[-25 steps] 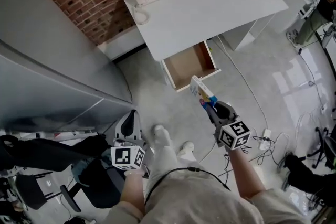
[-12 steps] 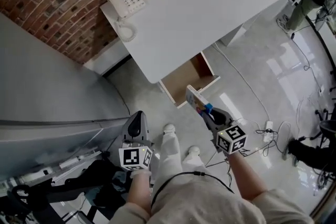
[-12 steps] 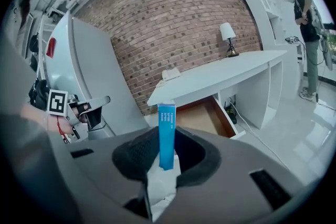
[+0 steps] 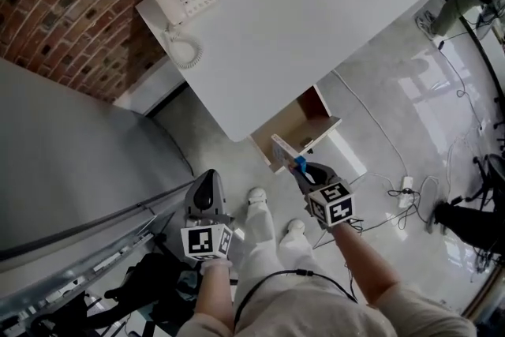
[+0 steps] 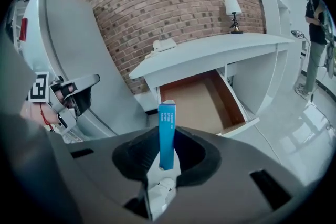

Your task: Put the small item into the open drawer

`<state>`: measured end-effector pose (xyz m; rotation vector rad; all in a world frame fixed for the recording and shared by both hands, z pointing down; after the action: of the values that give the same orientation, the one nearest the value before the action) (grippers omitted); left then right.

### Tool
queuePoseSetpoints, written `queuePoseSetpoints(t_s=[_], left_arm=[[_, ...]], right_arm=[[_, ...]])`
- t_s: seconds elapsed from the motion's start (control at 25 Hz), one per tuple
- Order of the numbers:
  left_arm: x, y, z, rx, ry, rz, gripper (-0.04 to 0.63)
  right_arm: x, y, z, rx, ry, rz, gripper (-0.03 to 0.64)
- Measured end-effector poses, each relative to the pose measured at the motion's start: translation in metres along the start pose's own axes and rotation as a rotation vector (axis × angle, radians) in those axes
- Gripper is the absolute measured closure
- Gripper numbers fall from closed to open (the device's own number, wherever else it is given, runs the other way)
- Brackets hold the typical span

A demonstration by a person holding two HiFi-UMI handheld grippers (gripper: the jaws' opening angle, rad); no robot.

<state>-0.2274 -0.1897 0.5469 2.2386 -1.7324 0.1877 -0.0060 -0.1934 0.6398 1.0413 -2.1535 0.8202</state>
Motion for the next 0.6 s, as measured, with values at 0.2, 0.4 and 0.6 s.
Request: queuePoseSetpoints(t_s=[0.2,0.4,0.6], left_arm=[[0.015,0.011,-0.015,-0.013,0.004,-0.013,0.591],[0.025,0.018,-0.030,-0.037,0.013,-0.012,0.591],[0.033,0.023,-0.043,-0.059,0.016,-0.015,0.591]], right_arm=[[0.035,-0.005,-0.004,-0.004,0.074,-0.035,0.529],[0.064,-0.005,-0.010,-0.022,0.156,-0.071,0.529],[0.091,-0.006,-0.018,-0.035,0.228,-0.108,0.529]])
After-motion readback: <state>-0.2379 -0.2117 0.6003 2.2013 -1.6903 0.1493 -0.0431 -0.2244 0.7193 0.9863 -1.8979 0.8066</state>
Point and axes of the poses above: the fingertips, and each gripper's own axes: x forward along the fingers, y to its left, z out of its top, the point moved 1 cm from there along -x, backward along the fingers, and after that the axes turned 2 degrees about y, right-handed, at the moved point
